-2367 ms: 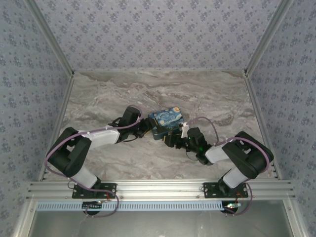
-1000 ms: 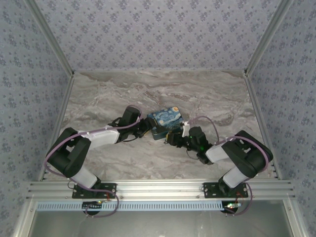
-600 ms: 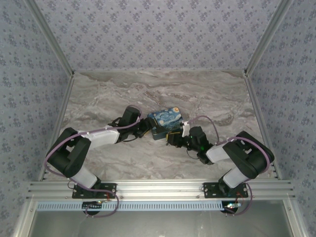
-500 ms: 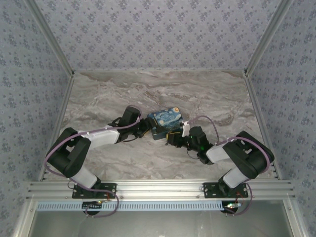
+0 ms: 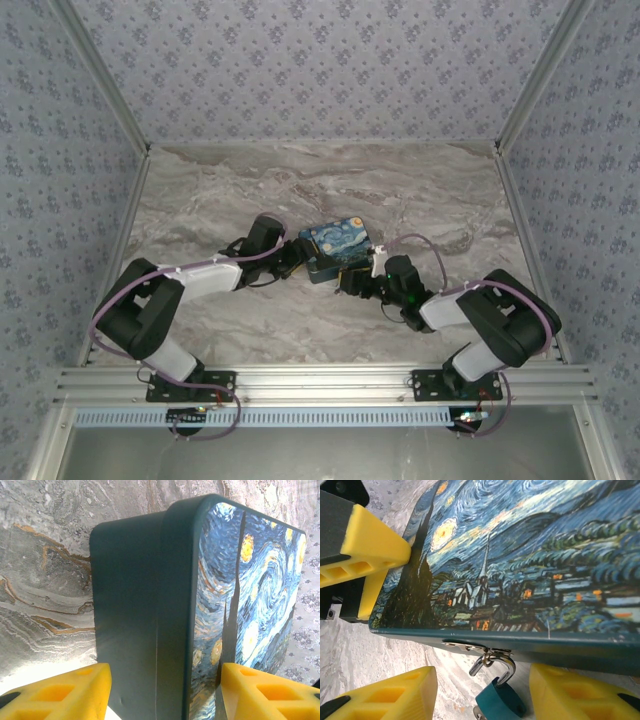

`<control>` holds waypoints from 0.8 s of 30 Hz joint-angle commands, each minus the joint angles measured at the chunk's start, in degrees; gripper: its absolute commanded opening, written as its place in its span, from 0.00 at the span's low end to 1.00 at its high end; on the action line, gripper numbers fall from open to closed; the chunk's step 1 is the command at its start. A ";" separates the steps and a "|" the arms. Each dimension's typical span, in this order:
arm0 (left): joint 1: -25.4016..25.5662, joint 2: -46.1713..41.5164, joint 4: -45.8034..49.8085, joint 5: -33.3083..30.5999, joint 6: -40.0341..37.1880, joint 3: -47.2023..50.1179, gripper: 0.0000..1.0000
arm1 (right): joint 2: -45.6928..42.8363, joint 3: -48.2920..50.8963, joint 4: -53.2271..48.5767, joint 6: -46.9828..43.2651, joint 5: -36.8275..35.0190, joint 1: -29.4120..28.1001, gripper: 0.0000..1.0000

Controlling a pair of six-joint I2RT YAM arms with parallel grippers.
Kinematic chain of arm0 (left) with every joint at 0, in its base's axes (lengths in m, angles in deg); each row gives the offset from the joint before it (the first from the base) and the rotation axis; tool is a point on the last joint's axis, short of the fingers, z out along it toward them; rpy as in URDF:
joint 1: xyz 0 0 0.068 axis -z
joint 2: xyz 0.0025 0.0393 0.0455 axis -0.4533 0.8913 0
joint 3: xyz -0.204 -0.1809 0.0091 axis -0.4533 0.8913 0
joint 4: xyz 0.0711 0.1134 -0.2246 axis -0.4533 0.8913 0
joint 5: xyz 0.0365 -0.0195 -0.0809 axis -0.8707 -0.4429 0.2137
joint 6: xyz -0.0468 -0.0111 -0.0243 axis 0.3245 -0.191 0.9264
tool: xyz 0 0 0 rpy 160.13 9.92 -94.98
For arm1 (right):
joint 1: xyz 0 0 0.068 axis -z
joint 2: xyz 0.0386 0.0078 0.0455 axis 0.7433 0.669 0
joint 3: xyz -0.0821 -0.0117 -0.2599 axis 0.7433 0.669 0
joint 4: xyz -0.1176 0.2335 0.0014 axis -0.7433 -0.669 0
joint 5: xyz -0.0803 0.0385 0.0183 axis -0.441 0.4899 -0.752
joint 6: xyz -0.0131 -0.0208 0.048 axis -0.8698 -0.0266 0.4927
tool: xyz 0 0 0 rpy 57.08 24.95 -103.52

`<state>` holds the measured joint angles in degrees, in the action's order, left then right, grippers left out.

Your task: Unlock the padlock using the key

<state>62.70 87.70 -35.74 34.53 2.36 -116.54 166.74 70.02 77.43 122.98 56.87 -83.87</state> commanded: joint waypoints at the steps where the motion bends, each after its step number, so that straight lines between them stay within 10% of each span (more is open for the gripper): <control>1: 0.33 -0.48 3.50 -0.75 0.42 0.78 0.59 | 1.90 -0.59 -0.50 -0.20 0.53 0.26 0.53; 24: 0.35 -0.21 3.41 -0.75 0.35 0.77 0.59 | 9.36 -0.97 11.27 3.18 5.31 0.20 0.41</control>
<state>62.70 87.70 -35.76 34.34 2.39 -116.54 177.10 68.45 86.26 126.04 60.81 -83.87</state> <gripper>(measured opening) 0.588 0.408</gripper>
